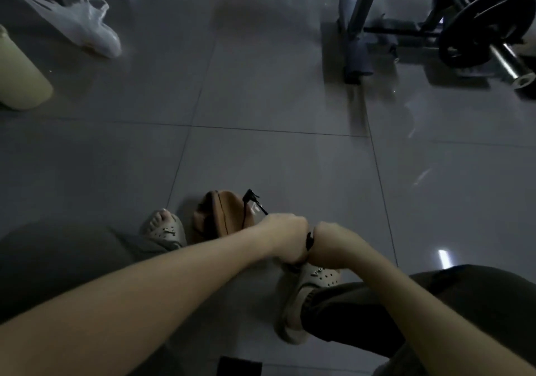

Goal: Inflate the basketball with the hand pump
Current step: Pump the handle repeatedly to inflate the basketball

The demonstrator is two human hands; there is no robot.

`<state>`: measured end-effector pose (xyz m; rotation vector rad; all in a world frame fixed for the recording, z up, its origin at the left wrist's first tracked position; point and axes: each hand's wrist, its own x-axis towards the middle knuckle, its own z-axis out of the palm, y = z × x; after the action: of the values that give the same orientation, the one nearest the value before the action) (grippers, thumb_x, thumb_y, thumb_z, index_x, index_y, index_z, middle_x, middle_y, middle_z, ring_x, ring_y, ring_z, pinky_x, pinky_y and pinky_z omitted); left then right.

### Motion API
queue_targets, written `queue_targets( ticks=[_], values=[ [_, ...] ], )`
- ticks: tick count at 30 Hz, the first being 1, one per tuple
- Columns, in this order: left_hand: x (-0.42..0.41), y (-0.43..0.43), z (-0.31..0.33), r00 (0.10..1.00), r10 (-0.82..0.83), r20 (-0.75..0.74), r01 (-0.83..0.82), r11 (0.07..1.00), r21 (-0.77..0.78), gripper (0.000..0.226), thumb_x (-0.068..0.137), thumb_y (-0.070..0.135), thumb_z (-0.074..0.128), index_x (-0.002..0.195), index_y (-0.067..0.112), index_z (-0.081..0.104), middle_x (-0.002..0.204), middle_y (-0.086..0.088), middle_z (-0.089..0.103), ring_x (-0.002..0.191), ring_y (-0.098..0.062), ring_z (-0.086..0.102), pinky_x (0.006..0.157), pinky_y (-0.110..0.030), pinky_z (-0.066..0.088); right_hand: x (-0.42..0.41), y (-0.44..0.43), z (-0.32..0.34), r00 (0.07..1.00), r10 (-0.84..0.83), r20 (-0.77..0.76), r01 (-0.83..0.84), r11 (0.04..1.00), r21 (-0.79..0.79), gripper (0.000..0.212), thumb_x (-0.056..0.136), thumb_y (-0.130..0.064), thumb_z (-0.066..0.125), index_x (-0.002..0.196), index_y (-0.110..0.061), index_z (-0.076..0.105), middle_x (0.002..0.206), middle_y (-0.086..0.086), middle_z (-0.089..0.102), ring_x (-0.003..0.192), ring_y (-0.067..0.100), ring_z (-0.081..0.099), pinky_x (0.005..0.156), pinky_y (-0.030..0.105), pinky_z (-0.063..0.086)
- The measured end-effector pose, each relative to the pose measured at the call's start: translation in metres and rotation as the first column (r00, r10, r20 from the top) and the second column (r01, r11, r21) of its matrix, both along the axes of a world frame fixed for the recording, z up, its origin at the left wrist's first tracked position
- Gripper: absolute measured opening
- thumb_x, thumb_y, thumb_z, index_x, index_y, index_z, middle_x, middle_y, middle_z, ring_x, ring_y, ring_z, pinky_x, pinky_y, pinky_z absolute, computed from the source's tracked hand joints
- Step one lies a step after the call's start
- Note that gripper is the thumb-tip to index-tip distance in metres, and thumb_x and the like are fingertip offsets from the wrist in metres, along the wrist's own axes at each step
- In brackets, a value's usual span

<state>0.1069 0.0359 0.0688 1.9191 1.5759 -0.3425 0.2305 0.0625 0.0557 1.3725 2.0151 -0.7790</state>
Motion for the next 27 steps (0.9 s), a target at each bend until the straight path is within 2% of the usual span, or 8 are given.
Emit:
queue_targets(
  ticks=[5, 11, 14, 16, 18, 20, 23, 27],
  values=[
    [-0.001, -0.002, -0.048, 1.000, -0.010, 0.026, 0.010, 1.000, 0.023, 0.025, 0.091, 0.025, 0.059, 0.072, 0.019, 0.043, 0.075, -0.002, 0.049, 0.073, -0.028, 0.057, 0.063, -0.034, 0.041, 0.004, -0.001, -0.037, 0.999, -0.034, -0.022, 0.033, 0.998, -0.053, 0.016, 0.090, -0.033, 0.057, 0.094, -0.018, 0.054, 0.082, -0.002, 0.054, 0.078, 0.021, 0.057, 0.069, 0.034, 0.050],
    [0.006, 0.017, -0.064, 0.999, 0.013, 0.046, -0.013, 1.000, -0.002, 0.020, 0.088, 0.027, 0.061, 0.076, 0.018, 0.048, 0.078, -0.002, 0.051, 0.072, -0.027, 0.053, 0.066, -0.034, 0.039, 0.011, 0.015, -0.054, 0.997, -0.075, -0.016, 0.074, 0.995, -0.072, 0.014, 0.087, -0.028, 0.058, 0.083, -0.014, 0.053, 0.077, 0.002, 0.058, 0.069, 0.021, 0.059, 0.061, 0.034, 0.049],
    [0.008, 0.013, -0.060, 1.000, 0.021, 0.008, -0.021, 0.998, -0.064, 0.020, 0.085, 0.030, 0.067, 0.077, 0.018, 0.052, 0.077, 0.000, 0.054, 0.078, -0.029, 0.060, 0.065, -0.034, 0.041, 0.005, 0.011, -0.045, 0.999, -0.043, 0.016, 0.044, 0.994, -0.104, 0.015, 0.087, -0.030, 0.059, 0.088, -0.015, 0.055, 0.083, 0.002, 0.059, 0.081, 0.024, 0.064, 0.069, 0.036, 0.054],
    [0.006, 0.010, -0.047, 1.000, 0.017, -0.013, -0.019, 0.991, -0.133, 0.024, 0.086, 0.034, 0.070, 0.078, 0.019, 0.053, 0.074, 0.002, 0.055, 0.074, -0.025, 0.061, 0.063, -0.032, 0.043, -0.001, 0.008, -0.031, 0.999, -0.007, 0.044, 0.012, 0.992, -0.129, 0.018, 0.087, -0.031, 0.064, 0.086, -0.014, 0.057, 0.078, 0.002, 0.057, 0.080, 0.024, 0.065, 0.071, 0.035, 0.054],
    [0.000, 0.015, -0.018, 1.000, 0.001, 0.010, 0.000, 0.989, -0.150, 0.026, 0.087, 0.032, 0.071, 0.073, 0.020, 0.054, 0.069, 0.003, 0.056, 0.062, -0.018, 0.057, 0.055, -0.028, 0.041, -0.006, 0.015, -0.002, 0.996, 0.064, 0.069, -0.056, 0.992, -0.111, 0.022, 0.086, -0.033, 0.070, 0.086, -0.011, 0.065, 0.068, 0.001, 0.056, 0.063, 0.018, 0.058, 0.061, 0.031, 0.052],
    [-0.009, 0.030, 0.024, 0.997, 0.019, 0.076, -0.008, 0.989, -0.149, 0.021, 0.088, 0.025, 0.073, 0.073, 0.018, 0.060, 0.068, 0.001, 0.059, 0.060, -0.016, 0.056, 0.053, -0.026, 0.042, -0.009, 0.032, 0.043, 0.998, 0.049, 0.040, -0.045, 0.994, -0.097, 0.019, 0.087, -0.029, 0.071, 0.084, -0.010, 0.069, 0.064, 0.001, 0.057, 0.052, 0.015, 0.050, 0.050, 0.026, 0.045],
    [-0.019, 0.048, 0.088, 0.989, 0.068, 0.133, -0.053, 0.992, -0.117, 0.011, 0.084, 0.021, 0.075, 0.080, 0.013, 0.069, 0.070, -0.003, 0.062, 0.061, -0.020, 0.055, 0.056, -0.030, 0.042, -0.007, 0.050, 0.114, 1.000, -0.007, -0.007, 0.007, 0.997, -0.074, 0.013, 0.086, -0.024, 0.069, 0.080, -0.012, 0.068, 0.061, 0.001, 0.054, 0.047, 0.014, 0.045, 0.045, 0.021, 0.040],
    [-0.014, 0.040, 0.091, 0.993, 0.041, 0.113, -0.026, 0.992, -0.124, 0.012, 0.084, 0.020, 0.074, 0.077, 0.014, 0.067, 0.067, -0.001, 0.060, 0.058, -0.018, 0.053, 0.052, -0.027, 0.040, -0.007, 0.038, 0.108, 0.999, -0.037, -0.011, 0.037, 0.999, -0.038, 0.012, 0.086, -0.022, 0.071, 0.080, -0.012, 0.066, 0.064, 0.001, 0.056, 0.050, 0.014, 0.048, 0.046, 0.023, 0.042]
  ],
)
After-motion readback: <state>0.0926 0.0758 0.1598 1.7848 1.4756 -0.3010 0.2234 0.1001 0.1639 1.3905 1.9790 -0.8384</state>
